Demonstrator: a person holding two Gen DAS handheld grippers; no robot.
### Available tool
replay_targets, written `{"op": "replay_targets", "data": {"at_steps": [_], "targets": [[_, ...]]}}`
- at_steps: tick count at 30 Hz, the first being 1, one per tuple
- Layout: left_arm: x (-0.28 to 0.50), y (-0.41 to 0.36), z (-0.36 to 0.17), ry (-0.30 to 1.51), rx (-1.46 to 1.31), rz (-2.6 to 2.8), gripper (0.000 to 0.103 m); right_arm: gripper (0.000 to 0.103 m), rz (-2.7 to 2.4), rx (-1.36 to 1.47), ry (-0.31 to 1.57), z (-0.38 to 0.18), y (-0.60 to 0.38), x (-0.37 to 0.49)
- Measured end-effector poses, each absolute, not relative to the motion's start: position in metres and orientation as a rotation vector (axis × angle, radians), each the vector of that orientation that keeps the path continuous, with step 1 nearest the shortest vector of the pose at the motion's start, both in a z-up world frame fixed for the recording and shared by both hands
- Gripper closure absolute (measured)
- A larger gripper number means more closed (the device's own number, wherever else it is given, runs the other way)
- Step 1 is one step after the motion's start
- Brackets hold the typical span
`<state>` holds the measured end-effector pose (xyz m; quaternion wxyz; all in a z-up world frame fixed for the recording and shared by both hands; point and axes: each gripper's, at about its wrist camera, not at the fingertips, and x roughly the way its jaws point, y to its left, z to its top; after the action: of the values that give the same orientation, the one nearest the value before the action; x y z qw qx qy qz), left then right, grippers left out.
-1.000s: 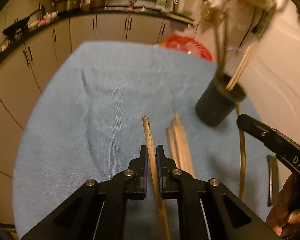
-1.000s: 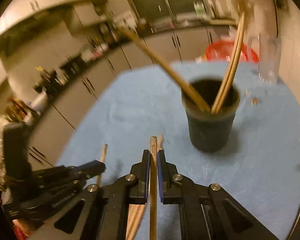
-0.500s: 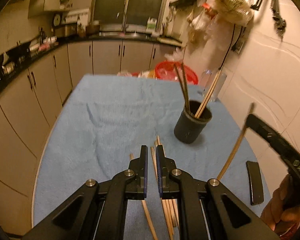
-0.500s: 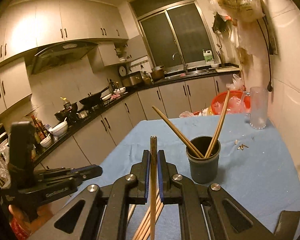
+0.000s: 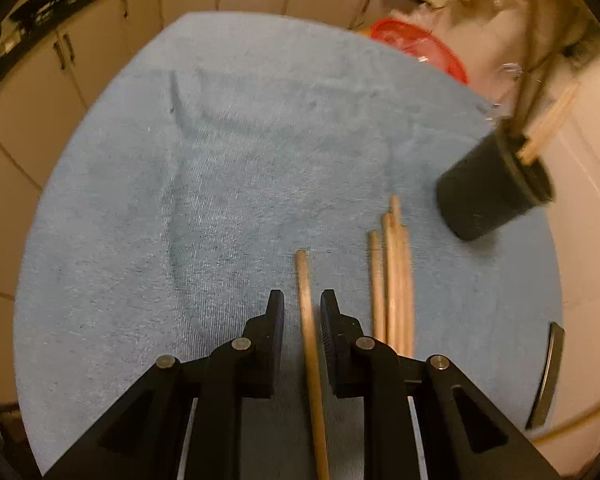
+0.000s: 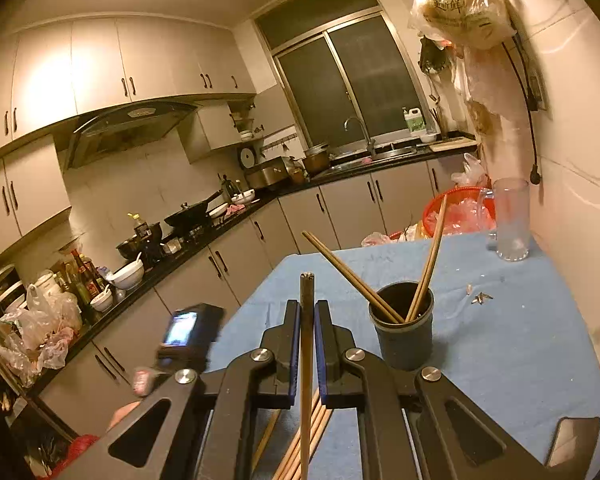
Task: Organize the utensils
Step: 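Grasp a wooden chopstick with the left tool and lift it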
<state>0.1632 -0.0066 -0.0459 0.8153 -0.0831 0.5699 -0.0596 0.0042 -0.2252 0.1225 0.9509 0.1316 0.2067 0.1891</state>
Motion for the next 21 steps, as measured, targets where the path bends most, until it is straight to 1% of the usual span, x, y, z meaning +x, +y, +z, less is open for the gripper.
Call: {"op": "replay_targets", "data": {"at_steps": [3,5,6,7,11,16,21], "targets": [[0.174,-0.014,-0.057,1.247,-0.138,-0.079,0.085,0.096,0.389,0.275,0.418,0.124,-0.229,0.003],[0.175,-0.019,-0.057,1.235,-0.109,-0.079,0.085,0.096,0.390,0.278,0.416,0.124,-0.230,0.003],[0.176,-0.023,-0.058,1.233,-0.086,-0.077,0.086,0.096,0.391,0.279,0.418,0.124,-0.231,0.004],[0.176,-0.026,-0.058,1.228,-0.064,-0.054,0.096,0.096,0.390,0.282,0.419,0.123,-0.231,0.004],[0.167,-0.026,-0.055,1.206,-0.080,-0.088,0.096,0.096,0.394,0.284,0.423,0.122,-0.231,0.005],[0.125,-0.016,-0.009,1.027,-0.132,-0.178,0.096,0.095,0.386,0.278,0.418,0.124,-0.231,0.004],[0.091,-0.002,0.035,0.900,-0.154,-0.209,0.096,0.095,0.383,0.270,0.404,0.127,-0.227,-0.001]]}}
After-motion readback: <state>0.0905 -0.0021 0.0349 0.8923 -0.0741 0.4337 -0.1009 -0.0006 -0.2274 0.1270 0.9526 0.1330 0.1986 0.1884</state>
